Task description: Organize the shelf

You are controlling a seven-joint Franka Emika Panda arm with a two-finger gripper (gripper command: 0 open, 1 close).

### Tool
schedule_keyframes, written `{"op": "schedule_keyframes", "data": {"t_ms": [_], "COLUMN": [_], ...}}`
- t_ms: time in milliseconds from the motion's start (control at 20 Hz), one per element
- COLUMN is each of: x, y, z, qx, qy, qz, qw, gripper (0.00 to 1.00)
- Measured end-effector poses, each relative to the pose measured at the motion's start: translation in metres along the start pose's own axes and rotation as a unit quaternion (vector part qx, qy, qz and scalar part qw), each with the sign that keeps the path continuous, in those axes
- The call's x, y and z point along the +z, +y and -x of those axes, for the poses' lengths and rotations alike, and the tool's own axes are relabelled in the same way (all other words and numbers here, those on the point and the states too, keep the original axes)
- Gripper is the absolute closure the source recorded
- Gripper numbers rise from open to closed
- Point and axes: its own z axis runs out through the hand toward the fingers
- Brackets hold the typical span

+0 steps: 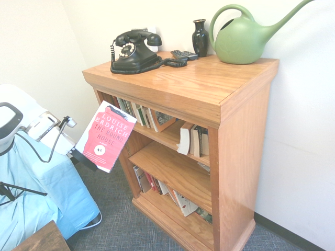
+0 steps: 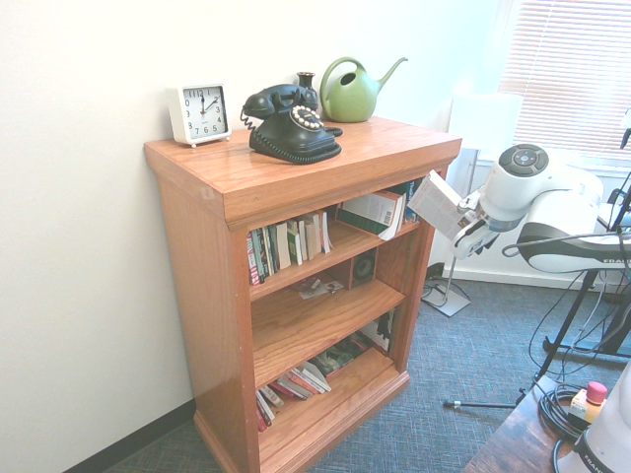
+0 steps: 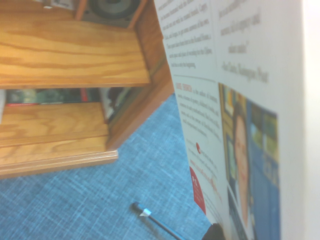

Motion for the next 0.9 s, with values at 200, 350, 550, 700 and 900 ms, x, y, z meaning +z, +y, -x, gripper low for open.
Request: {"op": "schedule_keyframes", "data": {"t_ms": [200,350,550,700,900], "x": [0.029,0.051,0.066,0.079,0.094], "y": [-0.017,-0.031,-0.052,-0.068,-0.089], "z": [0.002,0.001,-0.006,-0.011,-0.016], "qx": [-0.014,-0.022,-0.032,-0.041,-0.054], "qy": [-0.025,-0.040,-0.054,-0.067,-0.079], "qz": [-0.010,-0.015,-0.028,-0.032,-0.034], "qw": [1.000,0.999,0.998,0.996,0.995], "gripper": [1.00,1.00,1.00,1.00,1.00]}}
